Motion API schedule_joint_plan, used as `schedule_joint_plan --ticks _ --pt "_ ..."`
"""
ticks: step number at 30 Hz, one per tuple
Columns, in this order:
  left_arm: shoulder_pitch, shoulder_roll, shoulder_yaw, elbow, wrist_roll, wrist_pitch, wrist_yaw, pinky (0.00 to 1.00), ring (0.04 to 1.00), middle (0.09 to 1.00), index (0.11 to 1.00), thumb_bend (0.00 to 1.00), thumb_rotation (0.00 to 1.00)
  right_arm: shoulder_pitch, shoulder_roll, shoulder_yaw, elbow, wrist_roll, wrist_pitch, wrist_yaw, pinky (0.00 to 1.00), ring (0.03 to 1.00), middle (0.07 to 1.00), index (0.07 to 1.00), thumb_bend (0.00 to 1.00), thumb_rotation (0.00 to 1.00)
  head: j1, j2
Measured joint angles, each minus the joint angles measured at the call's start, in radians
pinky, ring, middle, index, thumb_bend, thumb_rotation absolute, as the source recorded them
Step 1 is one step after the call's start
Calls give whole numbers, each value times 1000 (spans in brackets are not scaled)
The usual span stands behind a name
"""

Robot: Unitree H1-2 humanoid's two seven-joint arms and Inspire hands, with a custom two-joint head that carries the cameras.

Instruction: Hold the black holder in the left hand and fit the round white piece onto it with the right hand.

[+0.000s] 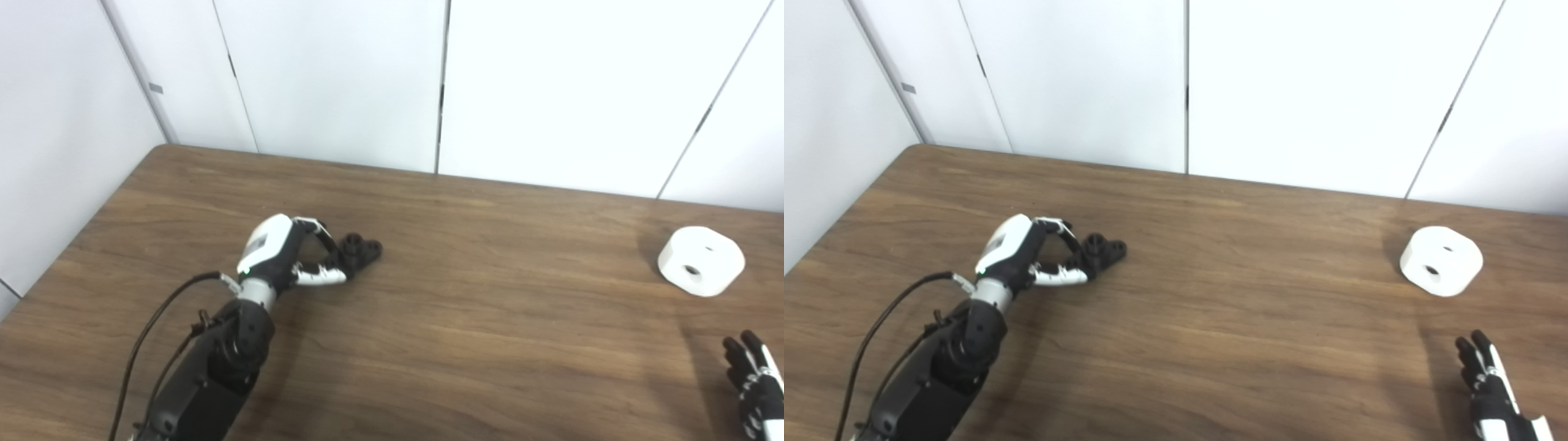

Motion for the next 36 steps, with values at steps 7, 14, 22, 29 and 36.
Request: schedule_joint_plan --ticks 7,14,22,29,36 --pt "89 -13 -70 -110 36 -52 -29 918 906 810 487 518 45 13 18 15 -21 -36 5 -7 1000 987 953 983 556 1000 -46 20" --pt "143 -18 -139 -170 86 -119 -60 928 906 814 487 518 45 17 35 27 -39 -60 30 -21 1000 993 943 989 543 1000 -75 37" --pt "199 -21 -194 -224 116 -166 -75 924 903 805 487 519 47 25 47 42 -55 -81 46 -45 1000 995 940 992 529 1000 -92 55" --pt "236 -23 -233 -273 181 -201 -102 908 893 801 487 520 48 26 47 48 -59 -86 69 -55 1000 1000 934 987 536 1000 -114 74" --pt "274 -43 -267 -310 240 -204 -110 900 894 803 487 519 45 26 48 54 -61 -82 73 -65 1000 1000 928 981 534 1000 -143 84"
